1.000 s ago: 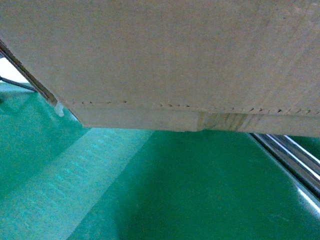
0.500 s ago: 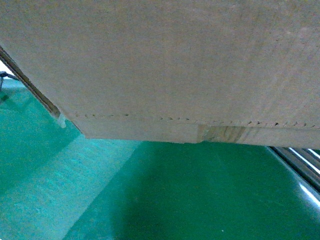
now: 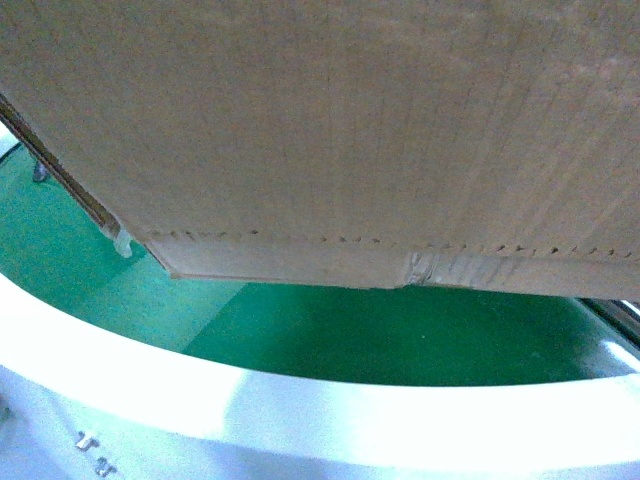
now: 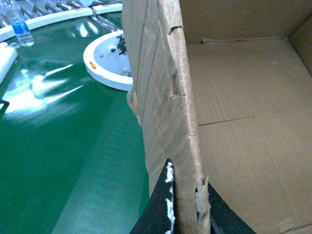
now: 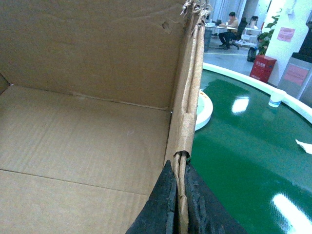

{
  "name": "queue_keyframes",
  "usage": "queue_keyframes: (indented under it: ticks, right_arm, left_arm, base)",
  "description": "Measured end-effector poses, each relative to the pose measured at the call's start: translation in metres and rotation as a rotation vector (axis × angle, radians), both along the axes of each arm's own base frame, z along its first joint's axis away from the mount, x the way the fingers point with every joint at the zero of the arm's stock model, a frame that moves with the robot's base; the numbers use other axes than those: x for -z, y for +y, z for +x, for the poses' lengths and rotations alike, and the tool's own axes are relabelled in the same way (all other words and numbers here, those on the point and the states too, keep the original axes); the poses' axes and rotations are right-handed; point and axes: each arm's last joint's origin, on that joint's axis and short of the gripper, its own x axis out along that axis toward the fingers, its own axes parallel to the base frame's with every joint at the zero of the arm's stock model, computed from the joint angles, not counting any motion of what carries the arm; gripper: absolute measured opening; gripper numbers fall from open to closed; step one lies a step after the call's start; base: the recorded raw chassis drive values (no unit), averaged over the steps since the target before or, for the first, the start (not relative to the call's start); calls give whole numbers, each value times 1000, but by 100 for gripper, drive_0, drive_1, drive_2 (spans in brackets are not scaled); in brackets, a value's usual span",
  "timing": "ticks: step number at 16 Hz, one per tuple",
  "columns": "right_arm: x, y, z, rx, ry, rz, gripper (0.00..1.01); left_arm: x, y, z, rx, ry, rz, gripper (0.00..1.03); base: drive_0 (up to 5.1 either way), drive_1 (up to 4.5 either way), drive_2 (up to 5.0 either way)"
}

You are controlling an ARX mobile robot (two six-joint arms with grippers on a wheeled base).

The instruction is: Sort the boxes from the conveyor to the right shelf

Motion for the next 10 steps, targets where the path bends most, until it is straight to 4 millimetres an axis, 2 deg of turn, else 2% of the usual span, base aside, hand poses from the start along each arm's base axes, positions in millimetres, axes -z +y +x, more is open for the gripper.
queue_keyframes:
  ticks: [10]
  right_arm:
    - [0, 0, 0, 1, -3, -1, 2]
  left_arm:
    - [0, 0, 0, 0, -3, -1, 3]
  base:
    - [4, -403, 412]
